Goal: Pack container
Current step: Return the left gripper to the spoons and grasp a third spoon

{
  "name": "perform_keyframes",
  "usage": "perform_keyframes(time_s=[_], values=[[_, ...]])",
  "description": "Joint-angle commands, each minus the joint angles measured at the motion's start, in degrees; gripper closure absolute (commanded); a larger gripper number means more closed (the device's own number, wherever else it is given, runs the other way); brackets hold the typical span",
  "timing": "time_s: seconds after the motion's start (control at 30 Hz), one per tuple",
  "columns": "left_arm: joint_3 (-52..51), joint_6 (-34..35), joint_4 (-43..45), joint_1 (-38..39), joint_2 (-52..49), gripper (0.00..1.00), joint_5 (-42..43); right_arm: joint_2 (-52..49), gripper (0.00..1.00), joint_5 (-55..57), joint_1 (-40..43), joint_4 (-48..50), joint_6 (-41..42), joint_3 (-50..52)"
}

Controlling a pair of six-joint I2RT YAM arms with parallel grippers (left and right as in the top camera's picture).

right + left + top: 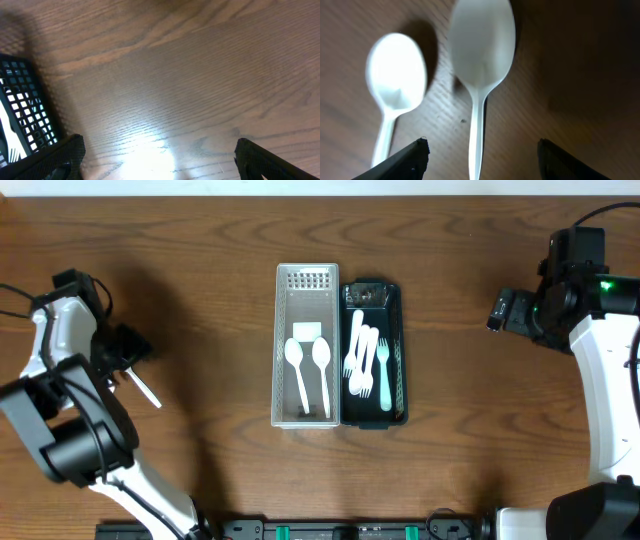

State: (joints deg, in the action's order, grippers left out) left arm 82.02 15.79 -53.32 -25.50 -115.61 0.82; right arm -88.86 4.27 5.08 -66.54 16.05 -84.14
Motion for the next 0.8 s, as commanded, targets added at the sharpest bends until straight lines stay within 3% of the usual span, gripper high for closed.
perform_keyframes(time_s=[0.0, 0.5, 0.77], values=[[-0.6, -1.0, 0.2, -0.2, -2.3, 0.28, 0.7, -0.3, 0.01, -0.2, 0.2, 0.2, -0.5, 0.4], [-3.4, -1.1, 3.1, -0.2, -4.7, 0.29, 0.7, -0.3, 0.01, -0.2, 0.2, 0.3, -0.5, 0.4], [-3.4, -1.1, 2.7, -0.2, -4.7, 0.61, 0.7, -0.3, 0.01, -0.2, 0.2, -0.1, -0.5, 0.4]])
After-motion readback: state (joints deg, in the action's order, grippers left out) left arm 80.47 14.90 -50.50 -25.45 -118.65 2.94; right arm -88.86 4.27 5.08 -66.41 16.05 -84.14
